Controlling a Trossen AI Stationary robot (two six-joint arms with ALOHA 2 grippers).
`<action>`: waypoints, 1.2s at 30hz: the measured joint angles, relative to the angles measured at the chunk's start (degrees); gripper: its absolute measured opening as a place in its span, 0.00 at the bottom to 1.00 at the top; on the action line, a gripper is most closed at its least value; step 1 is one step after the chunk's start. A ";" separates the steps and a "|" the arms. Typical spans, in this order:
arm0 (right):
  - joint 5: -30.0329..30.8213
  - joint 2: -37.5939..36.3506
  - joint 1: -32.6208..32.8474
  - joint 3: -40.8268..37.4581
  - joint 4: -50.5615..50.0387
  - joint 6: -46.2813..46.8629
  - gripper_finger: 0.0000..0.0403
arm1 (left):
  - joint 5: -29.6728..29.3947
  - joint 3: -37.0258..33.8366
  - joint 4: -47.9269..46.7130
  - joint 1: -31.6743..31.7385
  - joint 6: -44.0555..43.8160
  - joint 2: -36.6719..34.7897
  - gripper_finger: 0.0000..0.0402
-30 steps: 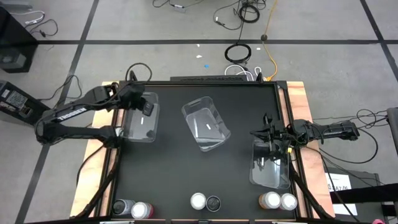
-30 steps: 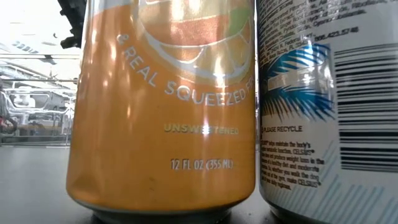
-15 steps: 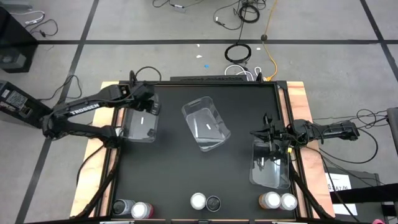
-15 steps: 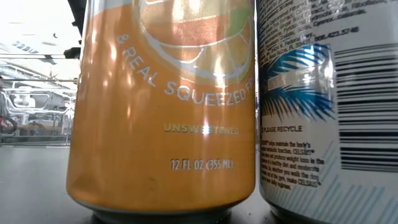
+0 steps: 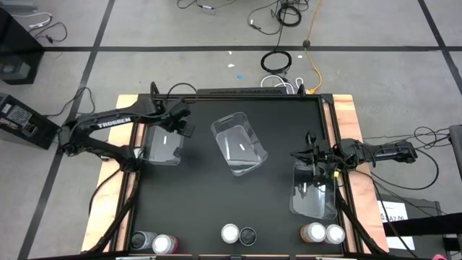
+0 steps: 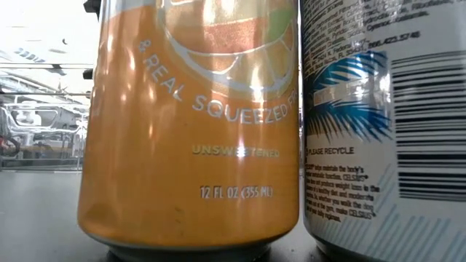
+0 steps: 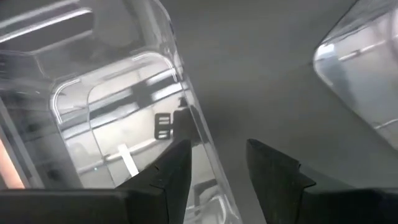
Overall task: Sort soda cans
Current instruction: Move the top left transparent bin to the middle left of the table
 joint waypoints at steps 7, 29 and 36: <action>0.00 0.00 -0.01 0.00 0.00 0.00 0.00 | 0.00 -0.04 0.57 1.41 0.55 8.04 0.41; 0.00 0.01 0.00 0.01 0.00 0.01 0.00 | 7.78 -0.07 3.21 3.11 -4.97 18.22 0.02; 0.00 0.01 0.00 -0.01 0.00 0.01 0.00 | 8.59 -0.07 5.03 -3.84 -21.76 16.30 0.02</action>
